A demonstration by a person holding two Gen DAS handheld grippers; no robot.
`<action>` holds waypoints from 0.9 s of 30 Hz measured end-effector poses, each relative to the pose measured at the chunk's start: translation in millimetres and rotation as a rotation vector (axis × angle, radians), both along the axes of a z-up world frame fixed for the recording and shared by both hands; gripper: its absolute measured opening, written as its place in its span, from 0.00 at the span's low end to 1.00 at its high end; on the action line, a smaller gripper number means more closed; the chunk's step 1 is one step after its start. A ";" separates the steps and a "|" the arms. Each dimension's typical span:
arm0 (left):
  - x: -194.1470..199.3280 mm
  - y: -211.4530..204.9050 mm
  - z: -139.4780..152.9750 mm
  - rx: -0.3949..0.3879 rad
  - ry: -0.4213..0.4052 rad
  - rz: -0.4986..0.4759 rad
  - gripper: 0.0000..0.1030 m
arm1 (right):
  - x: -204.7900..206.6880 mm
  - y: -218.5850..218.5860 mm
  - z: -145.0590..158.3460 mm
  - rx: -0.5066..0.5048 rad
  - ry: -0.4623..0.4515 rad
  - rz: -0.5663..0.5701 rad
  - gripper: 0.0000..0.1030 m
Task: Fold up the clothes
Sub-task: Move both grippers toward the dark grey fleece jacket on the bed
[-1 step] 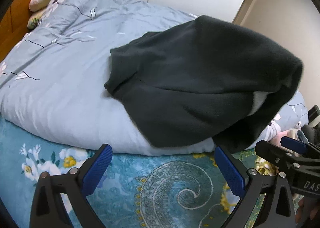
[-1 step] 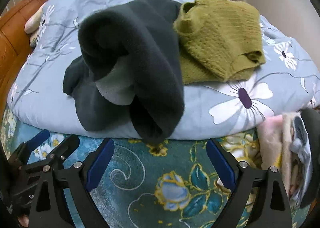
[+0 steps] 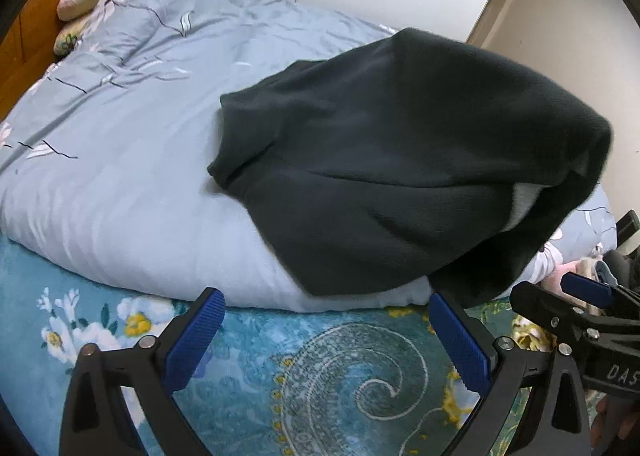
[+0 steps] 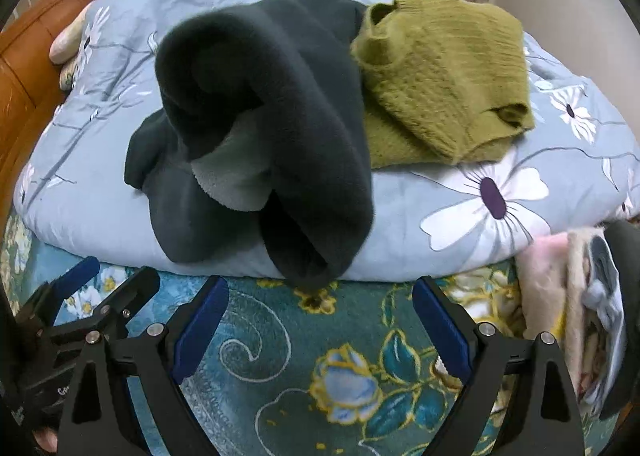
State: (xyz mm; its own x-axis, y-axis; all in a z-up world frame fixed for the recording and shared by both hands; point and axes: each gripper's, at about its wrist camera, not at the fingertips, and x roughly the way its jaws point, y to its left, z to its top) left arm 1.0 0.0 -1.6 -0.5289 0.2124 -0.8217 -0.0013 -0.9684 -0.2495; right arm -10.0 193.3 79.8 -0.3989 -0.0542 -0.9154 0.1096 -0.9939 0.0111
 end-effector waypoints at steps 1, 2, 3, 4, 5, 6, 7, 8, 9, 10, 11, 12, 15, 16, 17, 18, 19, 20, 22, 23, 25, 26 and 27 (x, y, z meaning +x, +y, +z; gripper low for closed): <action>0.9 0.0 -1.4 0.003 0.004 0.002 1.00 | 0.0 0.5 0.3 -0.004 0.001 -0.003 0.91; 1.7 0.0 -2.8 0.006 0.008 0.005 1.00 | 0.0 1.3 0.8 -0.010 0.004 -0.007 0.91; 2.6 0.0 -4.2 0.009 0.012 0.007 1.00 | 0.1 2.8 1.5 -0.018 0.008 -0.014 0.91; 3.4 0.0 -5.5 0.013 0.016 0.009 1.00 | -1.6 3.7 -0.4 -0.028 0.017 -0.017 0.91; 4.3 0.0 -6.9 0.016 0.020 0.011 1.00 | -3.6 1.8 -3.6 -0.021 0.025 -0.018 0.91; 5.1 0.0 -8.3 0.019 0.024 0.014 1.00 | -4.2 0.3 -4.3 -0.011 0.029 -0.019 0.91; 6.0 -0.1 -9.7 0.022 0.028 0.016 1.00 | -5.6 -1.4 -6.5 -0.007 0.031 -0.019 0.91; 6.9 -0.1 -11.1 0.025 0.031 0.018 1.00 | -6.7 -2.4 -9.1 -0.004 0.033 -0.016 0.91; 7.7 -0.1 -12.5 0.028 0.035 0.020 1.00 | -6.6 0.2 -9.5 -0.015 0.039 -0.014 0.91; 8.6 0.5 -14.1 0.031 0.039 0.023 1.00 | -3.4 1.5 -9.3 -0.023 0.053 -0.013 0.91; 9.3 3.6 -16.6 0.029 0.044 0.025 1.00 | -0.4 2.2 -8.8 -0.029 0.065 -0.014 0.91; 10.4 6.6 -18.9 0.028 0.049 0.027 1.00 | -0.6 3.4 -8.7 -0.036 0.066 -0.014 0.91; 7.0 9.9 -23.2 0.036 0.050 0.025 1.00 | 1.9 6.2 -6.6 -0.046 0.080 -0.023 0.91; 7.4 6.5 -23.9 0.046 0.053 0.029 1.00 | 0.8 4.2 -6.4 -0.043 0.078 -0.022 0.91; 10.0 8.5 -25.2 0.047 0.063 0.031 1.00 | 0.0 1.8 -6.4 -0.037 0.075 -0.018 0.91; 11.3 8.4 -25.9 0.049 0.067 0.031 1.00 | -0.1 -0.7 -6.6 -0.031 0.074 -0.013 0.91; 12.6 8.4 -26.7 0.051 0.072 0.031 1.00 | -0.3 -3.1 -6.9 -0.024 0.074 -0.008 0.91; 14.0 8.3 -27.4 0.053 0.077 0.030 1.00 | 0.0 -4.8 -7.0 -0.018 0.074 -0.004 0.91; 11.0 4.9 -28.3 0.061 0.072 0.019 1.00 | 1.1 -7.3 -6.6 -0.004 0.074 0.002 0.91; 11.4 4.5 -29.6 0.063 0.071 0.017 1.00 | 1.2 -9.6 -5.8 0.006 0.075 0.006 0.91; 10.9 3.5 -30.3 0.065 0.069 0.017 1.00 | 1.3 -13.3 -4.5 0.018 0.076 0.011 0.93; 13.1 4.3 -31.6 0.069 0.072 0.020 1.00 | 1.8 -14.4 -3.9 0.019 0.077 0.012 1.00; 12.4 3.5 -31.6 0.076 0.071 0.020 1.00 | 2.1 -16.1 -2.5 0.019 0.078 0.022 1.00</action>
State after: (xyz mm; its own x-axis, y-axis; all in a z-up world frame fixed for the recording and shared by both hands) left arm 13.4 3.5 -33.2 -0.5904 0.2612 -0.7637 -0.0022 -0.9467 -0.3221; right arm -7.8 177.3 77.3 -0.4679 -0.0471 -0.8825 0.1315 -0.9912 -0.0169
